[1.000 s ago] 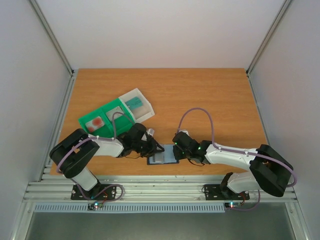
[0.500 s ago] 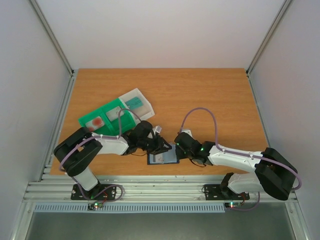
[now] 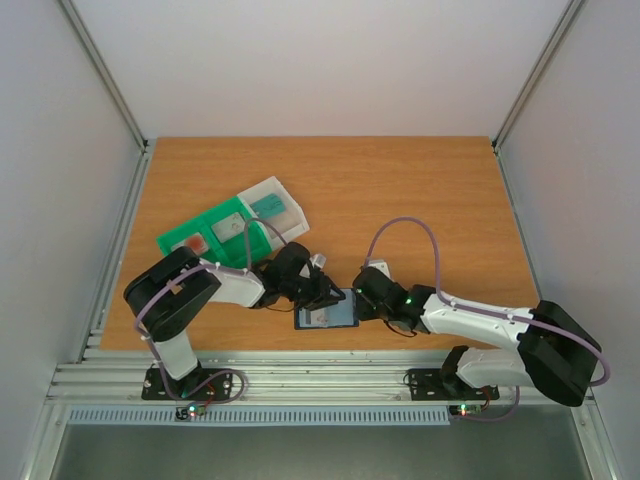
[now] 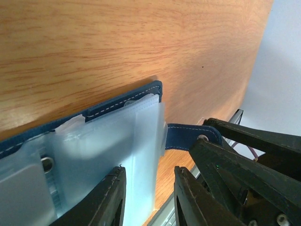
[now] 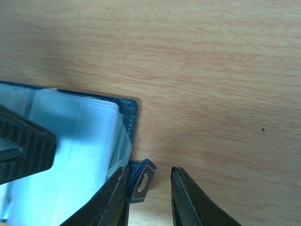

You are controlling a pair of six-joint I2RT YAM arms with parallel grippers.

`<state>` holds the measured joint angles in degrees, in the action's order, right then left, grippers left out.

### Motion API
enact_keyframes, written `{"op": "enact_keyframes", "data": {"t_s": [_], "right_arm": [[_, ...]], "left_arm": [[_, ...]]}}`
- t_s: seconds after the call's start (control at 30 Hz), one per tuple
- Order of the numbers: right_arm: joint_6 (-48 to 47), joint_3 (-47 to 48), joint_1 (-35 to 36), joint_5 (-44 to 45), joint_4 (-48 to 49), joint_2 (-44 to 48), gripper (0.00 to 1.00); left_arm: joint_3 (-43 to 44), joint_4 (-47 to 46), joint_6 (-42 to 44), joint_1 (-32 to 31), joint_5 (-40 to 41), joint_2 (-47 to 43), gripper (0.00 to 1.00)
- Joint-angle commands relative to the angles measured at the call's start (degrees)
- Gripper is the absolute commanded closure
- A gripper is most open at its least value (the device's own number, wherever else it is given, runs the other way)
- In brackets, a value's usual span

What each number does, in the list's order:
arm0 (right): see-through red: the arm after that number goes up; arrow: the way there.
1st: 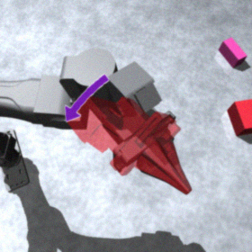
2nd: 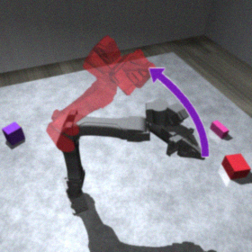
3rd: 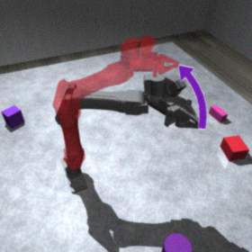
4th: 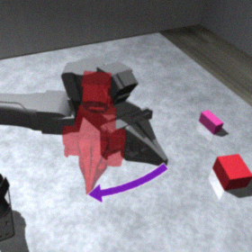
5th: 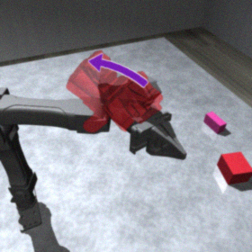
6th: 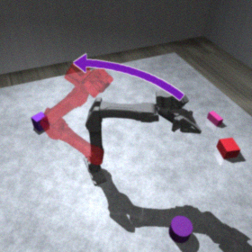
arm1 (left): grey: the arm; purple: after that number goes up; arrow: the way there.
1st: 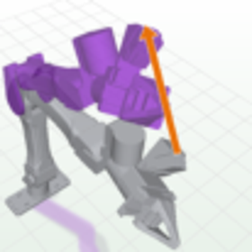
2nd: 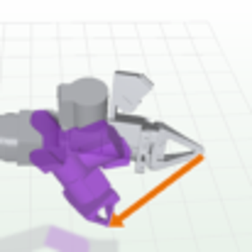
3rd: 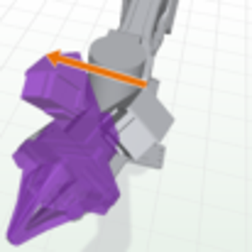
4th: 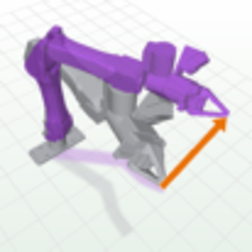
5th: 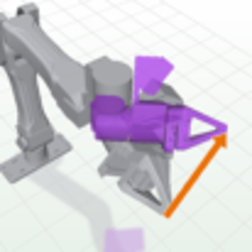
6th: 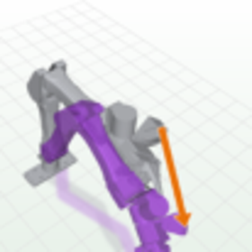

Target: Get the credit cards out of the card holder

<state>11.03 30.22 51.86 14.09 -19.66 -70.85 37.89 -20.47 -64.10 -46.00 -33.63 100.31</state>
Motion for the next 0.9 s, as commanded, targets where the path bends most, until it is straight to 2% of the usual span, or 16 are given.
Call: {"op": "enact_keyframes", "data": {"t_s": [0.0, 0.13, 0.33, 0.47, 0.67, 0.87], "right_arm": [[0.0, 0.5, 0.2, -2.7, -1.1, 3.7, 0.74], [0.1, 1.3, 0.2, -7.9, -2.1, 7.5, 0.71], [3.6, 2.4, 0.2, -17.2, 0.2, 8.9, 0.71], [5.4, 2.6, 0.4, -20.8, 3.4, 7.2, 0.76], [6.8, 2.9, 0.5, -24.0, 7.6, 2.7, 0.77], [7.3, 4.0, 1.4, -25.7, 11.8, -2.9, 0.78]], "left_arm": [[1.5, -0.3, 1.2, -0.3, 1.2, -1.8, 0.69], [1.3, 5.6, 3.2, -0.3, 3.2, -4.9, 0.65], [-0.4, 13.2, 5.5, 0.8, 7.6, -10.0, 0.63], [-2.1, 18.0, 6.0, 1.9, 10.7, -13.6, 0.62], [-5.9, 22.8, 6.6, 3.5, 12.1, -19.5, 0.61], [-9.6, 22.8, 7.2, 5.7, 9.5, -23.7, 0.6]]}}
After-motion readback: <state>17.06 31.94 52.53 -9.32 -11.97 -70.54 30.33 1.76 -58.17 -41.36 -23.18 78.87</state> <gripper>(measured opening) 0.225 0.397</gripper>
